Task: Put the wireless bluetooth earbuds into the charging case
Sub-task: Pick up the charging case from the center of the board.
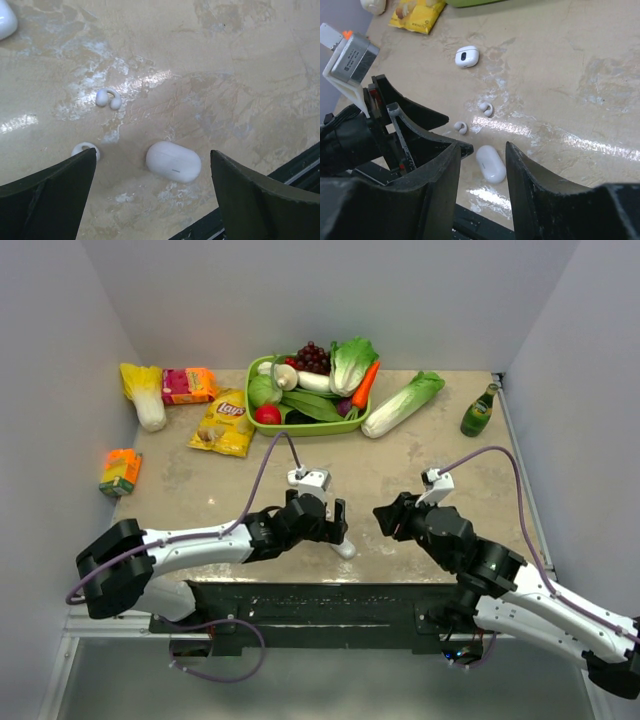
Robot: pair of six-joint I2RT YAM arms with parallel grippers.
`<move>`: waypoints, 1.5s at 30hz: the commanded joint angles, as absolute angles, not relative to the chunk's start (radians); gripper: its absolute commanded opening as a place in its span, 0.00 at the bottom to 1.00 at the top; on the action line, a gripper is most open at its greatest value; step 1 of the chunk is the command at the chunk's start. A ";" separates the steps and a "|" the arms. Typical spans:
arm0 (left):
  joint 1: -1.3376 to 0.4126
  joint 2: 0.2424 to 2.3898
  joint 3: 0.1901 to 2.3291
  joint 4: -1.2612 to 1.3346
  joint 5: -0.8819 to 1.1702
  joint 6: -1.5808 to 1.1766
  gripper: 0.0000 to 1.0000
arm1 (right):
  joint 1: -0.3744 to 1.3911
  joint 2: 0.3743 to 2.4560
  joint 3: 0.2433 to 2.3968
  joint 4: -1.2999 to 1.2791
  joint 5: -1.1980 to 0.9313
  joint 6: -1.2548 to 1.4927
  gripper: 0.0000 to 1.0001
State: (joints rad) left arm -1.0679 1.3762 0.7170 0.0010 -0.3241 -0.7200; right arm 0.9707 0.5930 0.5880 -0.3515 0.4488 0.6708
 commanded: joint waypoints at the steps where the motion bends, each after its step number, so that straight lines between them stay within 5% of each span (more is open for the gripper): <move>1: -1.051 1.359 0.801 -0.134 -0.414 -0.742 1.00 | 0.976 0.578 0.630 -0.371 0.505 0.637 0.45; 6: -1.042 1.276 0.646 0.098 -0.289 -0.582 0.94 | 0.976 0.581 0.655 -0.370 0.515 0.603 0.46; 9: -1.045 1.331 0.739 -0.035 -0.302 -0.549 0.87 | 0.976 0.586 0.679 -0.385 0.528 0.580 0.46; 15: -1.111 1.388 0.793 -0.087 -0.270 -0.442 1.00 | 0.974 0.586 0.695 -0.388 0.551 0.551 0.47; 45: -1.221 1.769 1.009 -0.226 -0.359 -0.428 0.93 | 0.976 0.594 0.696 -0.390 0.532 0.555 0.48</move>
